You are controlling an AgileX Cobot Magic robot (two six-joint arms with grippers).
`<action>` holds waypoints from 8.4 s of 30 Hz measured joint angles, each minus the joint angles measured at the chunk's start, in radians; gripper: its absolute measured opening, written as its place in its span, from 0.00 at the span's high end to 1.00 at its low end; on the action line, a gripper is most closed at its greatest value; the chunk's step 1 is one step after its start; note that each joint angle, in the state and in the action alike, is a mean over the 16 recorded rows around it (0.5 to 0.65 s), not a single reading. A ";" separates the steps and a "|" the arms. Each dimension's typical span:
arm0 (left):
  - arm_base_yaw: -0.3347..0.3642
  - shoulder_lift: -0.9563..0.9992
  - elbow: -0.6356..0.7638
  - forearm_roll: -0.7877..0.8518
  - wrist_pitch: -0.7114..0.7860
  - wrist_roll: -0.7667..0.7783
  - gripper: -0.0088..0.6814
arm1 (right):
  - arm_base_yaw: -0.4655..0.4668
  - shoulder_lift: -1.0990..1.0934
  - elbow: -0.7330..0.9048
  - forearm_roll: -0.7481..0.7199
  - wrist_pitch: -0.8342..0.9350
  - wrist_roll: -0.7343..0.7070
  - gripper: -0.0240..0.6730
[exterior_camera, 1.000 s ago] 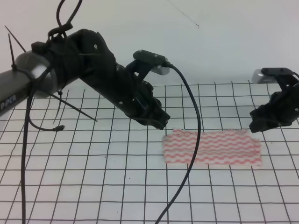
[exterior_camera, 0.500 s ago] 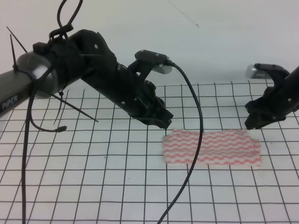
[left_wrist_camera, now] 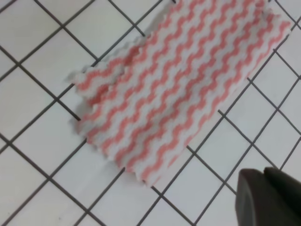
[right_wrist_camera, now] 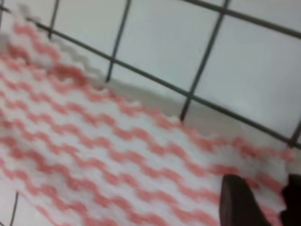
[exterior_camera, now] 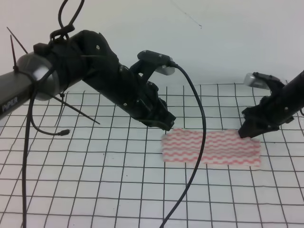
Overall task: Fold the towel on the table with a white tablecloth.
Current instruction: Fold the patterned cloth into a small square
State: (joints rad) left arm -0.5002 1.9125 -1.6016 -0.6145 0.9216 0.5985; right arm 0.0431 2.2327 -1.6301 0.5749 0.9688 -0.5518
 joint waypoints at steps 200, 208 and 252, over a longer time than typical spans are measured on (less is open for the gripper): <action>0.137 -0.332 0.300 -0.214 0.005 0.177 0.99 | -0.002 -0.333 0.641 0.311 -0.300 0.096 0.45; 0.137 -0.332 0.300 -0.214 0.006 0.176 0.99 | -0.002 -0.331 0.641 0.368 -0.324 0.040 0.59; 0.137 -0.332 0.300 -0.270 0.017 0.193 0.99 | 0.138 -0.289 0.321 0.002 -0.052 0.046 0.95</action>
State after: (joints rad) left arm -0.3635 1.5808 -1.3021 -0.8847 0.9389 0.7915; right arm 0.1807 1.9436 -1.3095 0.5766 0.9169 -0.5061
